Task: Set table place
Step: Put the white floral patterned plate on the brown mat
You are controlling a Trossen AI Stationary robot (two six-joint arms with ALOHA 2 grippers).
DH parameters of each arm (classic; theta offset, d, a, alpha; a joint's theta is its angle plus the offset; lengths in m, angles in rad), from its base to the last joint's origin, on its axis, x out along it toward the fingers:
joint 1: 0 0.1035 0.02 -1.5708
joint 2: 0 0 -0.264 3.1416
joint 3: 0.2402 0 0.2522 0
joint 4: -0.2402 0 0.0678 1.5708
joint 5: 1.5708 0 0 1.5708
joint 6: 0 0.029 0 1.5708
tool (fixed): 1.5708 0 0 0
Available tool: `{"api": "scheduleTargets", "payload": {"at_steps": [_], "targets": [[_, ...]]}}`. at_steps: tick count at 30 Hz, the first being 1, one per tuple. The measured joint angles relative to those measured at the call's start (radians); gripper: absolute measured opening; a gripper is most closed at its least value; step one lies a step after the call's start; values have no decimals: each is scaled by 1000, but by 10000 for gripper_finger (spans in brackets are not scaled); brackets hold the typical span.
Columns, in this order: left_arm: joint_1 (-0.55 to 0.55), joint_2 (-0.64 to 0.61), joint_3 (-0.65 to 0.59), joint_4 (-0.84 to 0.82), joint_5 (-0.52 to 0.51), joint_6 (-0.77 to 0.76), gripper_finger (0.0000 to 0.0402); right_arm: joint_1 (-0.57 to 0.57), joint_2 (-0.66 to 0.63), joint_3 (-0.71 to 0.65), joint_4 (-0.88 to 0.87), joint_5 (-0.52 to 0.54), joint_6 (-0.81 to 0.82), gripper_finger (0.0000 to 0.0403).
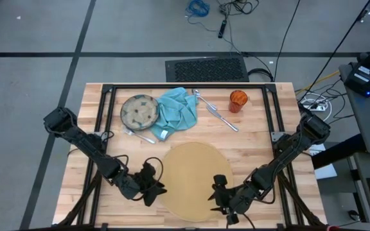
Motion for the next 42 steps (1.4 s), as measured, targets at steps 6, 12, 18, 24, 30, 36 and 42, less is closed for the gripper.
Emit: {"api": "scheduleTargets", "payload": {"at_steps": [6,12,18,24,30,36,42], "targets": [[90,-62,1,-148,-189,63,148,-76,0,0,12,48,-83,163],[276,-243,1,-594,-225,66,148,-172,0,0,22,47,-150,163],[475,-402,-1,-845,-181,122,148,-312,0,0,88,51,-207,162],[677,-551,-68,-876,-82,211,148,-512,0,0,244,-17,-214,162],[827,-657,-131,-940,-52,249,148,-710,1,0,328,-198,-101,162],[984,-717,-179,-966,30,291,148,-853,54,0,430,-351,36,162],[1165,-719,-202,-989,55,358,148,-919,165,20,477,-381,145,162]]}}
